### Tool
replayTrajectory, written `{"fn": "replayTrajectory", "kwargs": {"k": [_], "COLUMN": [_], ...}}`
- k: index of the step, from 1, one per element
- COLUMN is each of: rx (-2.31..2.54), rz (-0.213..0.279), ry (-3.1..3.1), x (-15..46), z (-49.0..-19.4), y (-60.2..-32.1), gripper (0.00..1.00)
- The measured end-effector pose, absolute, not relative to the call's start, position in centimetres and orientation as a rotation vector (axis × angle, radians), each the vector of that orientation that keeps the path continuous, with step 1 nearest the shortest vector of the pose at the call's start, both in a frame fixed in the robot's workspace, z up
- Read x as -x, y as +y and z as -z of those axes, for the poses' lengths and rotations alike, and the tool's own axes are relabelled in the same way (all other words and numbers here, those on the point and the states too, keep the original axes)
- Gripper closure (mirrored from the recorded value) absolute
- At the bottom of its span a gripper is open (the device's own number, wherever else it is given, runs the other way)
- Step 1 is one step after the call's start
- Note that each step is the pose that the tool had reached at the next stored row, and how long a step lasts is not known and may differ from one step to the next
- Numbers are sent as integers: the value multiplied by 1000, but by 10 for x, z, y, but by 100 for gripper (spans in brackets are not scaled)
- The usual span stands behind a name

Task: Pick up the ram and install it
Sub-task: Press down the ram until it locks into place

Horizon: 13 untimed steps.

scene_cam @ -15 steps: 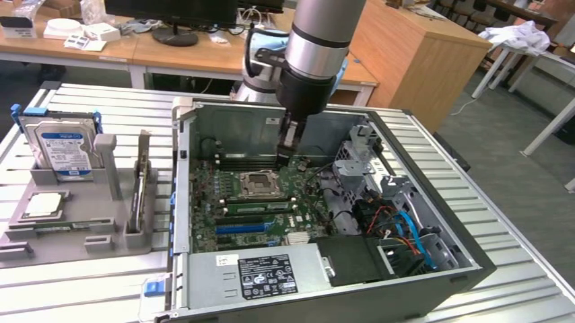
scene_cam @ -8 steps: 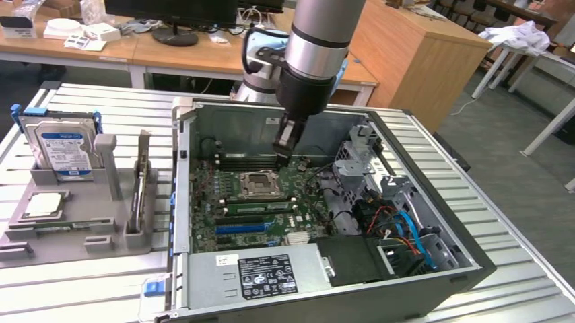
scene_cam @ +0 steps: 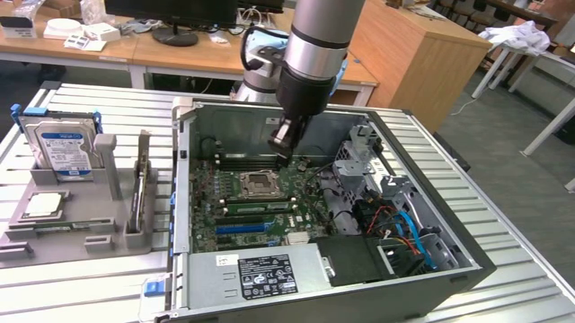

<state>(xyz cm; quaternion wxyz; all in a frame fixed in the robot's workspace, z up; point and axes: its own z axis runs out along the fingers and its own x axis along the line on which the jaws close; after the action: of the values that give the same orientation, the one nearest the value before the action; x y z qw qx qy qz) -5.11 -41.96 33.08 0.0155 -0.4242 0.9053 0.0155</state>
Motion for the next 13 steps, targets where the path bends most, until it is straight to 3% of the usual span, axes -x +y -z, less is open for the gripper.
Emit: {"fn": "replayTrajectory", "kwargs": {"k": [13], "rx": [977], "rz": [-42], "ry": [2949], "x": [51], "z": [-329], "y": [-420], "gripper": [89]}}
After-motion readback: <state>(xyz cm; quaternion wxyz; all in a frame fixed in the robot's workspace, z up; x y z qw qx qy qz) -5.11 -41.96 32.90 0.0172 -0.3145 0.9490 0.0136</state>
